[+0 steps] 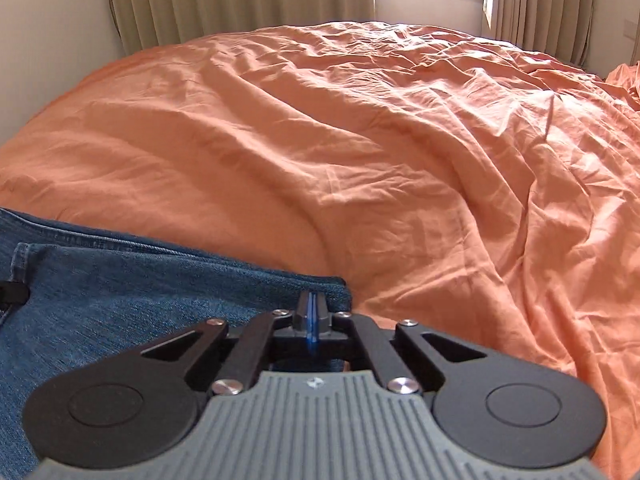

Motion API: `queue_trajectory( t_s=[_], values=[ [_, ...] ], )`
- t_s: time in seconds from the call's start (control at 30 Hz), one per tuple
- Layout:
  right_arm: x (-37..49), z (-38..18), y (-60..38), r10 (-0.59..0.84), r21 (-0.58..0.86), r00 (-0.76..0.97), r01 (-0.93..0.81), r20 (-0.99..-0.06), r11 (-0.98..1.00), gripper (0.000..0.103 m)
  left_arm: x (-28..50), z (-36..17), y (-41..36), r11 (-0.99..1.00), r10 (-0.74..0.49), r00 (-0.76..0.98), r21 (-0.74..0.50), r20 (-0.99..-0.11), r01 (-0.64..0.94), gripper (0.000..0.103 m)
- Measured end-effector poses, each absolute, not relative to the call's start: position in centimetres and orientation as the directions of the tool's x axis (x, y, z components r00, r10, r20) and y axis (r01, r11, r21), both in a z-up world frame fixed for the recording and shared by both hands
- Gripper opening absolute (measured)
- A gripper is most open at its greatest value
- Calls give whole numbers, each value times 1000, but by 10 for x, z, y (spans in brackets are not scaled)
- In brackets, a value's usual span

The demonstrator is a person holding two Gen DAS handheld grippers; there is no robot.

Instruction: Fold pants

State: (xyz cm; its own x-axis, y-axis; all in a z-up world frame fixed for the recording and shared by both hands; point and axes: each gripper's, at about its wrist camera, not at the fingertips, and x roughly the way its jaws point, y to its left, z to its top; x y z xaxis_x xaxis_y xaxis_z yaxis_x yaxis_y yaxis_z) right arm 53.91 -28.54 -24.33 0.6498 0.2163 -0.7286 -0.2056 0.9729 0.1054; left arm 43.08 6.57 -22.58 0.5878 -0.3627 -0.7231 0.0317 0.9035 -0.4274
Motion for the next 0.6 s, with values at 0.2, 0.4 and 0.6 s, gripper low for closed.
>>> queue_trajectory(
  t_s=[0.2,0.4,0.6],
  values=[
    [492,-200,-301,265,167,681,-208,-683,964,3,408,-198,54,951,-271,612,-304,-743,52,19],
    [385,-174,-311,237,155,738,-178,-632,972,5,354,-175,46,956,-267,664,-281,-698,88,19],
    [308,-190,-307,176,161,721,-91,-670,983,31,343,-180,31,968,-234,634,-240,-737,78,19]
  ],
)
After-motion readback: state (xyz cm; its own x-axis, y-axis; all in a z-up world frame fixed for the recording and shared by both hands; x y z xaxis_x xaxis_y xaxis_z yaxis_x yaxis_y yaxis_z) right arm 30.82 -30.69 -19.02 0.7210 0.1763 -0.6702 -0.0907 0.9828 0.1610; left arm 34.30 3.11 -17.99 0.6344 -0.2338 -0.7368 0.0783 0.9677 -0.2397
